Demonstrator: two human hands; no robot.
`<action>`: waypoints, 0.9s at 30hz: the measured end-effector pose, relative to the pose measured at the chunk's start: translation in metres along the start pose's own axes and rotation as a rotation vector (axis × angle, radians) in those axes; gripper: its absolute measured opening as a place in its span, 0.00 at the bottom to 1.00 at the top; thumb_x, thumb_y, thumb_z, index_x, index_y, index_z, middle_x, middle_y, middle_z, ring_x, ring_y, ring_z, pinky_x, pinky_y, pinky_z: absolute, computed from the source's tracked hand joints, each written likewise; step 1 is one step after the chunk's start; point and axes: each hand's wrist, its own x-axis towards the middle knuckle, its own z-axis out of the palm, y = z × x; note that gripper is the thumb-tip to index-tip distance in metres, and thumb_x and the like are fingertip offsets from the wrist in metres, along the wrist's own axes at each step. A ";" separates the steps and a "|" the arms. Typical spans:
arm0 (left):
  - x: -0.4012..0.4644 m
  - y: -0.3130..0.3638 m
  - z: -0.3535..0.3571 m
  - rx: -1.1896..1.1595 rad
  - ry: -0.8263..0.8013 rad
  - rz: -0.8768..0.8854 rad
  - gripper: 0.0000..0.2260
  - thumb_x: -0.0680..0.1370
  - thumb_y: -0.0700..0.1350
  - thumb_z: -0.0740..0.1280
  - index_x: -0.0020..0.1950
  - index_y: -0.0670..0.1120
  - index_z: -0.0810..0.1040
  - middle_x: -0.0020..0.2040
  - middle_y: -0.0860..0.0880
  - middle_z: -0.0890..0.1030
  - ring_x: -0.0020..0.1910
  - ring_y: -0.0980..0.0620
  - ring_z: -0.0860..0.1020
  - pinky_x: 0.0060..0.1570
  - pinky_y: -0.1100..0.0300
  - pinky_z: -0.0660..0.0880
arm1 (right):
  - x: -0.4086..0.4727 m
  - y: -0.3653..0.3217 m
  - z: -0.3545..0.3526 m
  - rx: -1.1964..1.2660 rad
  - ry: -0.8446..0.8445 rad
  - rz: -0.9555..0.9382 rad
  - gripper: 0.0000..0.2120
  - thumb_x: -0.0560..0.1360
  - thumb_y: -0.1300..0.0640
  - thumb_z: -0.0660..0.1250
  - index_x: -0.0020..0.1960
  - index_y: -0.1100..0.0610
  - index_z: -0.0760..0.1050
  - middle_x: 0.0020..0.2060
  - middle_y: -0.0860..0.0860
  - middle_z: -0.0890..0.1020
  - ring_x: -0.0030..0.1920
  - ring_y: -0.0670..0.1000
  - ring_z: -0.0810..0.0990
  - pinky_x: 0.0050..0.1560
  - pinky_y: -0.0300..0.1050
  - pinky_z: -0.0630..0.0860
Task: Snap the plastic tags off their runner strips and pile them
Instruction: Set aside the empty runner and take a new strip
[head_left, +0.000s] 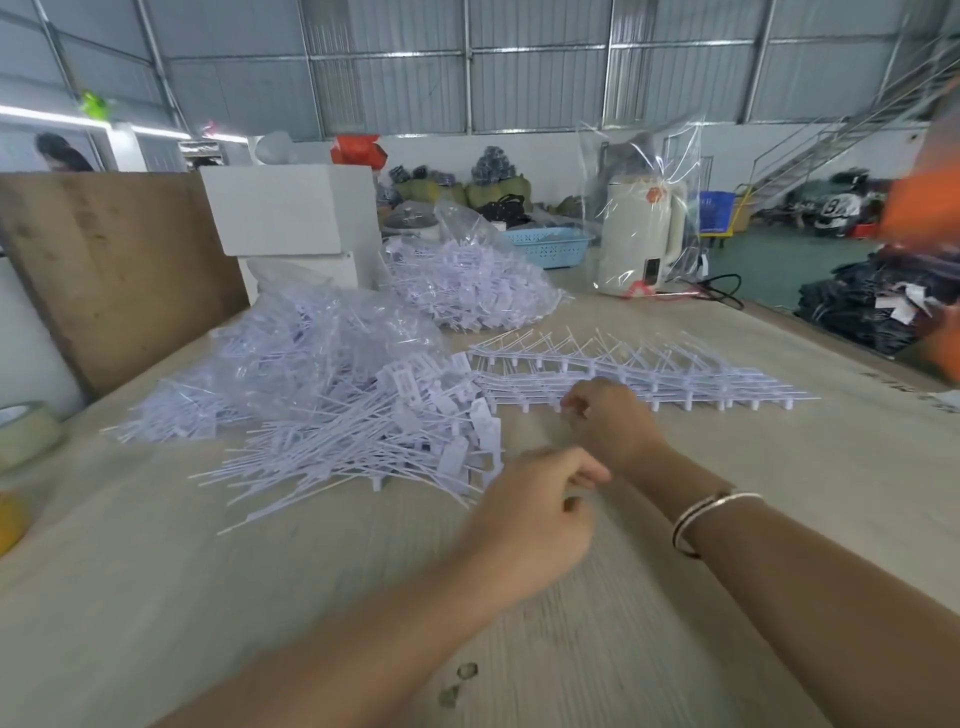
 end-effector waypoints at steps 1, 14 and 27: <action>0.007 0.003 0.007 -0.165 -0.009 -0.105 0.14 0.75 0.37 0.59 0.53 0.53 0.77 0.50 0.57 0.78 0.48 0.65 0.74 0.49 0.73 0.69 | 0.008 0.004 0.000 -0.031 0.008 -0.006 0.10 0.75 0.61 0.63 0.55 0.57 0.79 0.54 0.54 0.79 0.55 0.56 0.77 0.49 0.43 0.70; 0.079 -0.005 0.032 -1.111 0.204 -0.816 0.09 0.75 0.32 0.58 0.38 0.43 0.70 0.35 0.46 0.68 0.35 0.51 0.68 0.36 0.62 0.67 | 0.029 0.031 0.001 -0.632 0.065 -0.329 0.12 0.79 0.51 0.58 0.53 0.55 0.76 0.51 0.53 0.81 0.54 0.56 0.78 0.51 0.46 0.68; 0.111 -0.014 0.033 -1.168 0.380 -0.857 0.12 0.81 0.35 0.53 0.62 0.36 0.70 0.42 0.42 0.77 0.37 0.50 0.77 0.39 0.58 0.77 | 0.018 0.031 -0.029 0.103 -0.401 -0.210 0.13 0.83 0.54 0.52 0.50 0.55 0.75 0.48 0.50 0.78 0.52 0.50 0.73 0.54 0.42 0.66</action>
